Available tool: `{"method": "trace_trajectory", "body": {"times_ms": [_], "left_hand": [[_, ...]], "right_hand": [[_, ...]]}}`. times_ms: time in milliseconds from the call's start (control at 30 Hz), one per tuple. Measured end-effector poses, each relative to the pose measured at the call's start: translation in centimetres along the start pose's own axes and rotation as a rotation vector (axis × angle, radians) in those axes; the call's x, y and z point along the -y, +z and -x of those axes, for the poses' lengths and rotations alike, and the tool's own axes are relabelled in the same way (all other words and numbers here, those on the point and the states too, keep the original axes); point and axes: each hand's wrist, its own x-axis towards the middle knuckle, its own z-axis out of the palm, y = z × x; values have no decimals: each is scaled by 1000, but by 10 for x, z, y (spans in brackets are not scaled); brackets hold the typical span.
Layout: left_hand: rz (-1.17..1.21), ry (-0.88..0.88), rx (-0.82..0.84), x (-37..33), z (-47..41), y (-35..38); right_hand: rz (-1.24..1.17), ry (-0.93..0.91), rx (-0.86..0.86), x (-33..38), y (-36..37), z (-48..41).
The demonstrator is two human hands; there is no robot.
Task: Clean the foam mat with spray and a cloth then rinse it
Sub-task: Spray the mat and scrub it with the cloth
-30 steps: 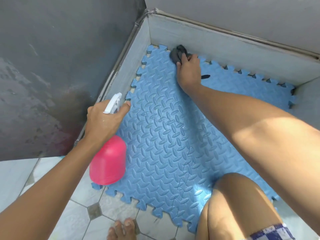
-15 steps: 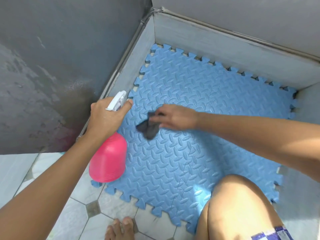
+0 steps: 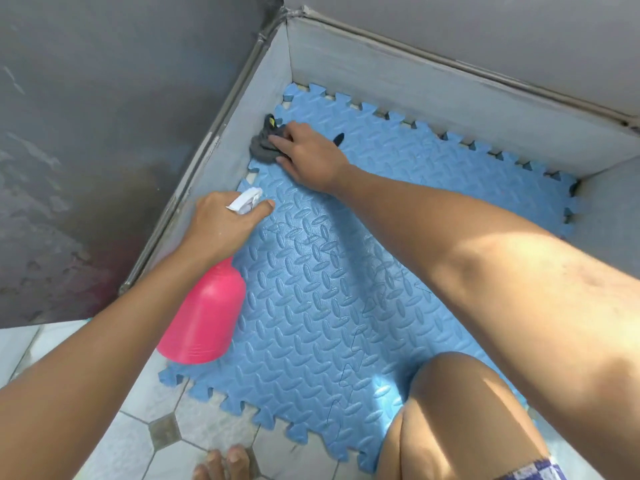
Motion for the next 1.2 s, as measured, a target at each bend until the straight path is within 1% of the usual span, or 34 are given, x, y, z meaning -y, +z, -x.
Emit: {"method": "trace_trajectory", "body": {"times_ms": [67, 133, 233, 333, 433, 533, 600, 667, 700, 767, 867, 900, 933, 1033, 1067, 1100, 1133, 1167, 1200], "left_hand": [[-6, 15, 39, -5, -7, 5], [5, 39, 64, -11, -14, 9], [-17, 95, 98, -23, -21, 16], [-29, 131, 133, -39, -25, 28], [-57, 171, 192, -46, -22, 38], [-65, 183, 208, -47, -10, 33], [-83, 210, 174, -45, 1, 26], [-46, 226, 114, -41, 12, 17], [-24, 231, 80, -37, 17, 10], [9, 245, 19, -29, 29, -4], [59, 273, -92, -16, 48, -28], [58, 300, -130, -11, 56, -37], [55, 321, -160, -6, 65, -46], [106, 326, -215, 15, 92, -66], [131, 316, -228, 23, 100, -71], [150, 305, -234, 31, 108, -75], [164, 300, -231, 37, 118, -78], [180, 301, -225, 44, 128, -82], [192, 302, -227, 52, 137, -86]], "right_hand": [[21, 87, -19, -3, -4, -7], [38, 249, -71, -15, -8, 1], [38, 468, -161, -56, -20, 45], [97, 629, -201, -111, -45, 124], [192, 821, -213, -164, -72, 232], [245, 1026, -218, -187, -93, 318], [216, 1127, -216, -186, -93, 329], [125, 1190, -229, -175, -90, 309], [72, 1171, -245, -165, -86, 294], [-22, 1058, -259, -132, -73, 260], [-79, 767, -198, -51, -50, 210], [-84, 612, -145, -17, -42, 197], [-93, 410, -69, 18, -35, 189], [-158, -327, 159, 104, -17, 186], [-166, -517, 225, 121, -13, 189], [-166, -628, 278, 130, -8, 189], [-160, -670, 285, 131, -5, 187], [-141, -648, 261, 125, -2, 181], [-113, -577, 213, 117, 1, 173]]}}
